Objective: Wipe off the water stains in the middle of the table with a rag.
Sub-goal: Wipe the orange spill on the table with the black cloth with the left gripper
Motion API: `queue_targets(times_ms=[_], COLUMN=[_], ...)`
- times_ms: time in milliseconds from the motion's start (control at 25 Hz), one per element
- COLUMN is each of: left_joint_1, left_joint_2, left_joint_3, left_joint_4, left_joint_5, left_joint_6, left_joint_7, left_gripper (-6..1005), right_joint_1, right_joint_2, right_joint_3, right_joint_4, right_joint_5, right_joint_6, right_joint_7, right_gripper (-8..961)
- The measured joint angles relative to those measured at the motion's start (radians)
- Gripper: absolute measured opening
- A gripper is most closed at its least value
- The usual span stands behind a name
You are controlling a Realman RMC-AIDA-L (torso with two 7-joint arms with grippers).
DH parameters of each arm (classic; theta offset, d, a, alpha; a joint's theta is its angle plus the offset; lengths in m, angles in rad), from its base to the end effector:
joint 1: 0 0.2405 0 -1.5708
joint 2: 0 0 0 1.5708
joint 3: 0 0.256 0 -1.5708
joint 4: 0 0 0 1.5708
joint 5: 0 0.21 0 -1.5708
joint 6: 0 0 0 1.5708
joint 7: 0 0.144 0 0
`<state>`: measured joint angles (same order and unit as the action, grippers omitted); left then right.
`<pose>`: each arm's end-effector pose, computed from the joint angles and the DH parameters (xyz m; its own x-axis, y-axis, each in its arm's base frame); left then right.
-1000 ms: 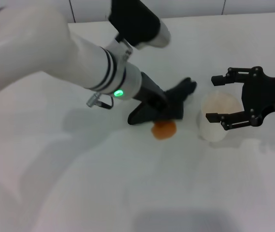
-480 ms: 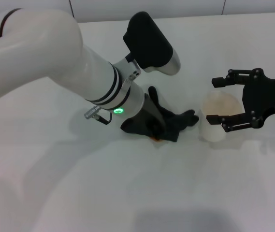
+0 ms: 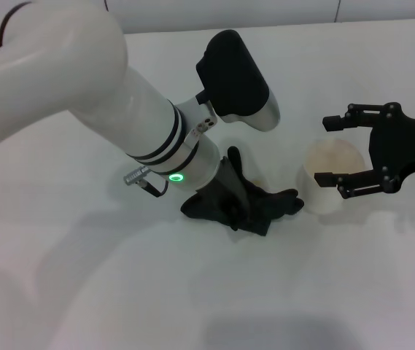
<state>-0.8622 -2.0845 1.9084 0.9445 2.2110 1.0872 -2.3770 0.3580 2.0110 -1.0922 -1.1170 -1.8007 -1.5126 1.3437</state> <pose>-0.1191 0.3476 -0.1313 0.9319 0.2319 -0.2790 0.1937 -0.9682 -0.1581 0.2277 0.3264 0.0415 0.9518 0.0392 -0.3042 -0.0623 -0.9464 -0.3169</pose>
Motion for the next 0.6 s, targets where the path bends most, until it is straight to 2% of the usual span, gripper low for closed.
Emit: queue_targets(times_ms=[160,320,360,600], left_joint_1=[-0.003,0.006,0.007,0.009], left_joint_2=[0.0,-0.004,-0.004,-0.002], left_joint_3=[-0.012,-0.07,-0.108,-0.18], left_joint_4=[-0.014,-0.02,-0.029,-0.053], left_joint_5=[0.026,0.095,0.112,0.151], left_joint_6=[0.003,-0.046,-0.073,-0.124], left_joint_7=[-0.015,-0.106,-0.155,-0.243], left_gripper=[71,69,69,69], right_joint_1=[-0.001,-0.001,-0.001,-0.002], right_joint_2=[0.0,0.0,0.0,0.0], right_joint_3=[0.0,0.0,0.0,0.0], right_joint_4=[-0.001,-0.001,-0.001,-0.003], right_joint_5=[0.0,0.0,0.0,0.001], right_joint_6=[0.0,0.0,0.0,0.0], right_joint_7=[0.0,0.0,0.0,0.0], right_gripper=[845,845,845,845])
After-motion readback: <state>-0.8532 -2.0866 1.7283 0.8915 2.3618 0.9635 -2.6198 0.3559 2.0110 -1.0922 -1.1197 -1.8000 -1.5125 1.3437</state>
